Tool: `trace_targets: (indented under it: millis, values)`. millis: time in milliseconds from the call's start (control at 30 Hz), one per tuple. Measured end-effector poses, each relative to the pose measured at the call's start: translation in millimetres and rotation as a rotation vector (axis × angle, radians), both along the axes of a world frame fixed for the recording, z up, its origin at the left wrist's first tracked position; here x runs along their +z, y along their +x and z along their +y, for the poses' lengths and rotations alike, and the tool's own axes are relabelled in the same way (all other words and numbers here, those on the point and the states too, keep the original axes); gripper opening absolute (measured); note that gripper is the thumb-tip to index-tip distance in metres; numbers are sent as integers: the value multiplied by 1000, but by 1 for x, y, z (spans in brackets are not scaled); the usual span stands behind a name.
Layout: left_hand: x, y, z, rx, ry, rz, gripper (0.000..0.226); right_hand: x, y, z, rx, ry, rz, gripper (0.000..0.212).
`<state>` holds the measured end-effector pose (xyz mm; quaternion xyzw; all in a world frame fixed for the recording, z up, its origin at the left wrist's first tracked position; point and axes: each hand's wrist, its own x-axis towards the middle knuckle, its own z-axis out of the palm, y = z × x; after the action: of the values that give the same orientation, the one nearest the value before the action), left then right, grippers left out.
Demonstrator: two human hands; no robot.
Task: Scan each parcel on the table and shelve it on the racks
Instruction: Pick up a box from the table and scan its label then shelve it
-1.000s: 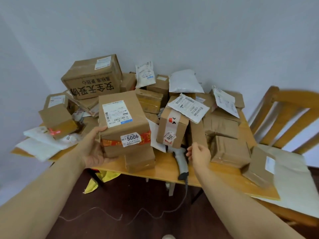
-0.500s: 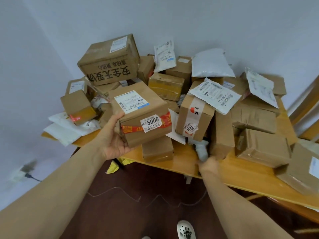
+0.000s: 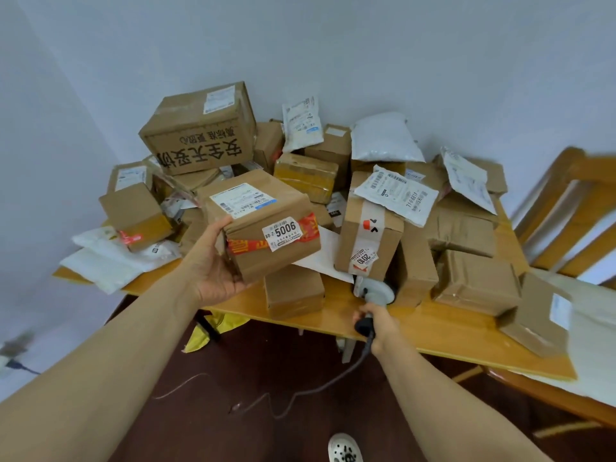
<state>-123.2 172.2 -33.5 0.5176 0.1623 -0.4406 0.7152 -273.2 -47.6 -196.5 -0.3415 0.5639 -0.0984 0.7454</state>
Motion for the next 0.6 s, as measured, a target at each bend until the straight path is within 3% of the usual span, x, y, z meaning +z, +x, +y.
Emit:
trace_targets:
  millis: [100, 200, 267, 600]
  values:
    - [2, -2, -1, -26, 3, -21, 59, 5, 1, 10, -110, 57, -22, 6]
    - [4, -6, 0, -60, 20, -33, 60, 8, 6, 19, -190, 47, 10, 38]
    - [5, -8, 1, -69, 18, -31, 61, 14, 9, 27, -202, 80, -37, 47]
    - [6, -29, 8, -93, -29, -53, 53, 28, -4, 47, -355, 51, -39, 38]
